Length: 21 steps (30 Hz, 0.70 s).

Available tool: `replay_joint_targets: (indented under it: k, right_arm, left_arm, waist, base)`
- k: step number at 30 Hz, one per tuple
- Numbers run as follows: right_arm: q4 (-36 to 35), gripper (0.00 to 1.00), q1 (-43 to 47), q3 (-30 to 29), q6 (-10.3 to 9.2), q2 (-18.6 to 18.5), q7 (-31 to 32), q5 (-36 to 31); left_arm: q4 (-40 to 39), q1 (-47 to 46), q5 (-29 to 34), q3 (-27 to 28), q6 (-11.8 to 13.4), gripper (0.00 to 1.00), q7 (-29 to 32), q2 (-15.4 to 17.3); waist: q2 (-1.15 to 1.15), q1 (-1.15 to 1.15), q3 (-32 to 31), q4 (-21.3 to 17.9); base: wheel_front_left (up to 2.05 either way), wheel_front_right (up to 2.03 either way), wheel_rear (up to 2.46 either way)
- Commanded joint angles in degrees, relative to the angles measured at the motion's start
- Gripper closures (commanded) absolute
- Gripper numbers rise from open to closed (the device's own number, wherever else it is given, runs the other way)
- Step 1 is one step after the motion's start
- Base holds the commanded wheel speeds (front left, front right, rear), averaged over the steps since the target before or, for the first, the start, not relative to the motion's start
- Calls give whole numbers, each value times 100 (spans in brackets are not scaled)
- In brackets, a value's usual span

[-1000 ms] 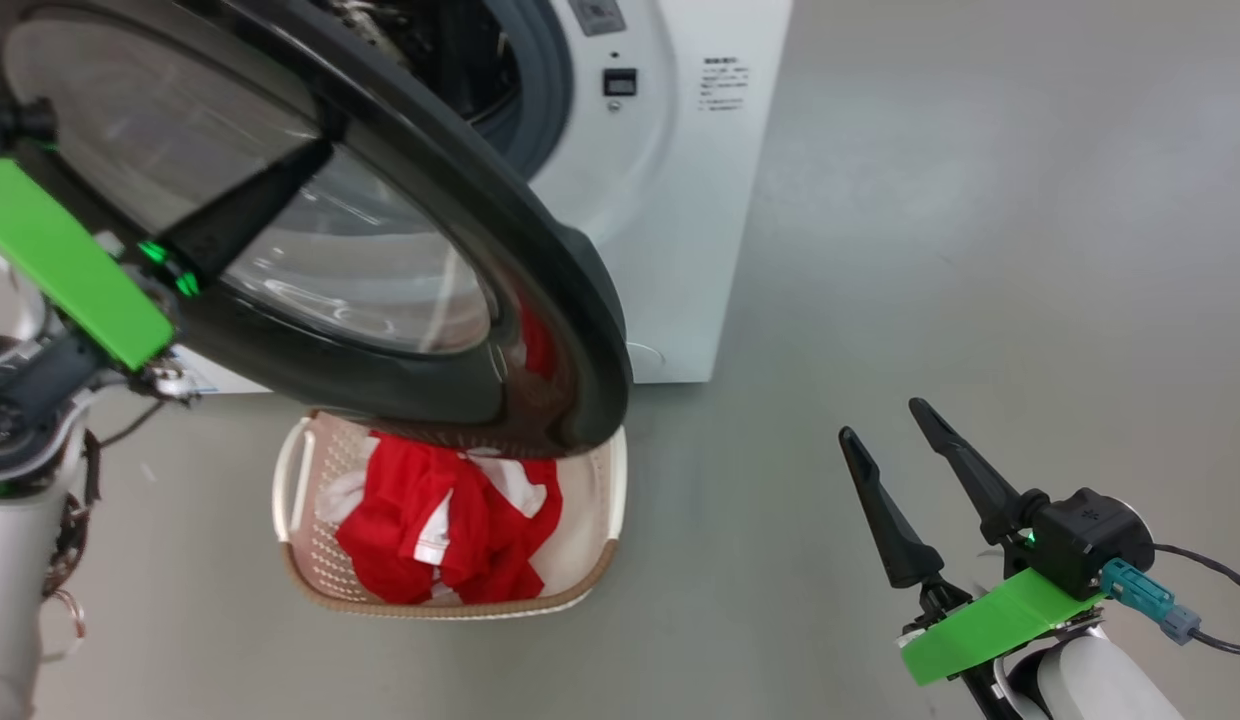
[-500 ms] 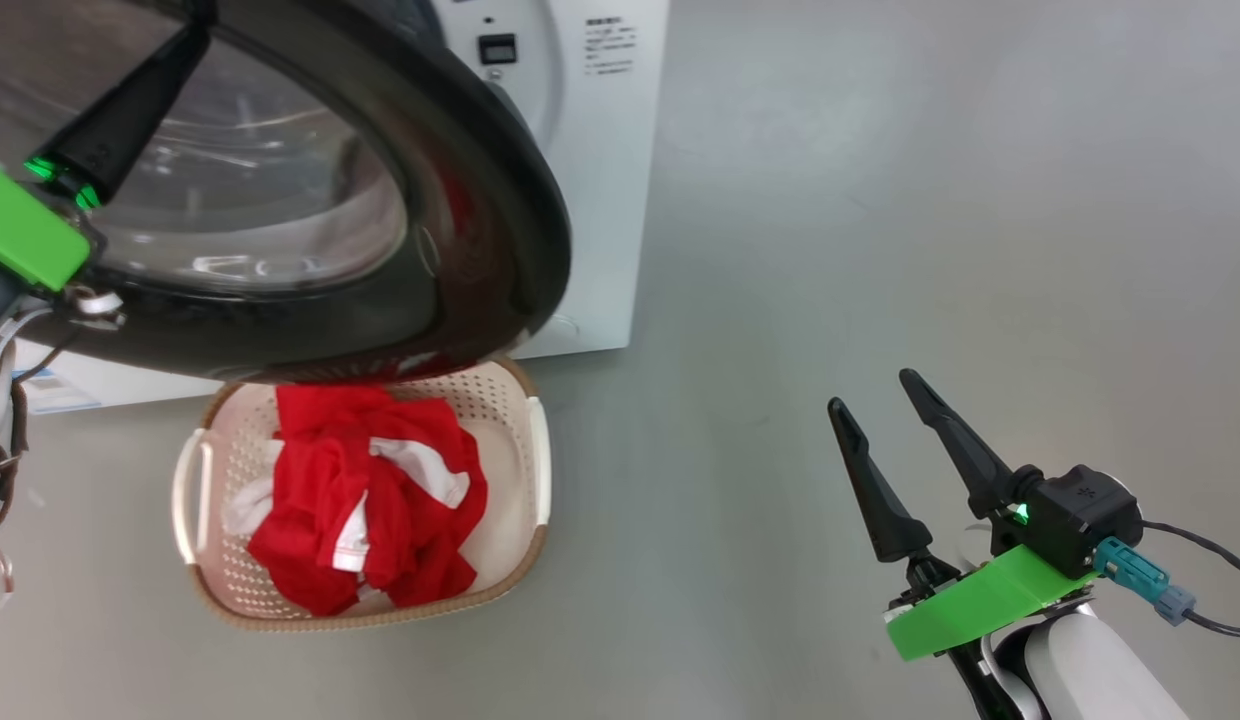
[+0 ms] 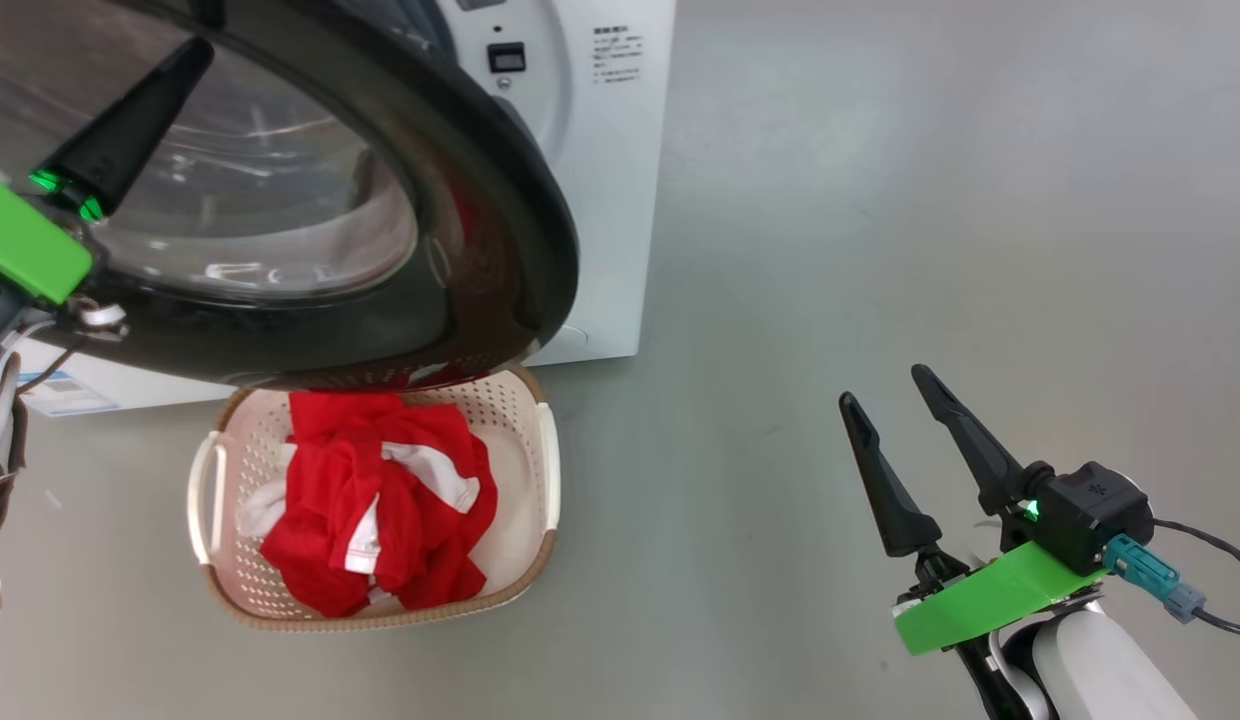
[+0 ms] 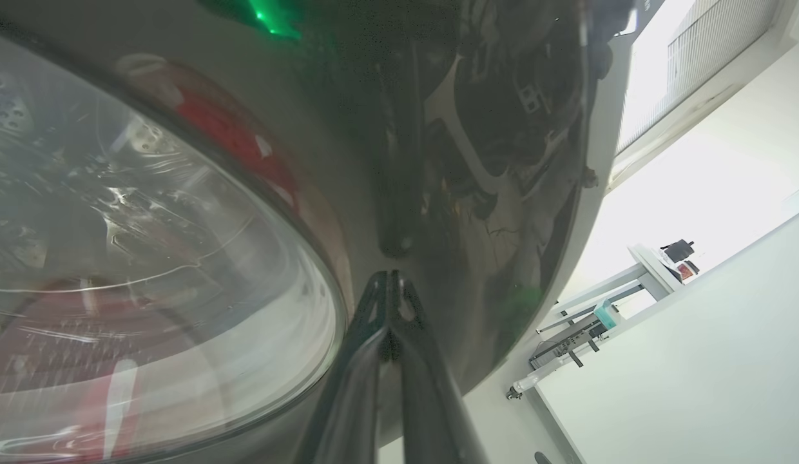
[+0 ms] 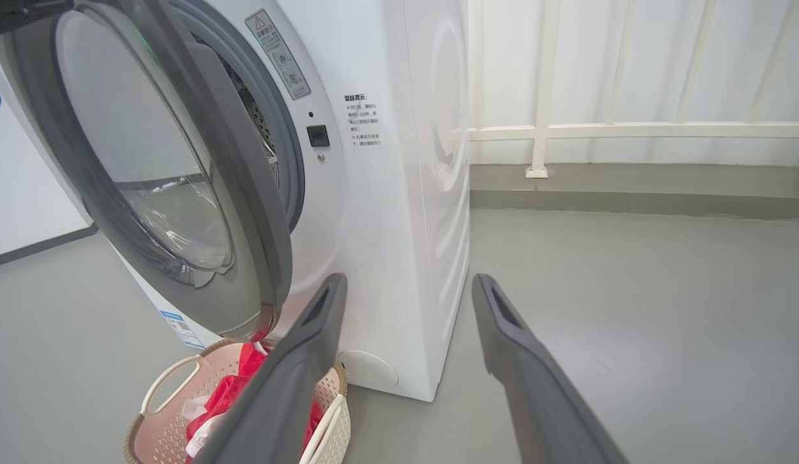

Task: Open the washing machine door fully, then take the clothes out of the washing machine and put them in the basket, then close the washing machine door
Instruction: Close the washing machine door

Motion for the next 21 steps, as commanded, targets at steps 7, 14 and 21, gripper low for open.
replay_joint_targets:
  k: [7,14,21]
  right_arm:
    - [-109,0,36,90,36,-83,-37,-35]
    - [-82,0,142,76,36,-186,-37,-24]
    - [-49,0,285,57,36,-297,-37,6]
  left_arm:
    - [-399,387,-189,137,-40,94,-260,446]
    - [-665,1101,-279,100,-40,9,-647,511]
    - [-764,1783,-320,-8,-40,0,-1050,445]
  waist:
    - [0,0,-150,260]
    - [0,0,-349,564]
    - [0,0,-579,863]
  base:
    - [0,0,0]
    - [0,0,0]
    - [0,0,0]
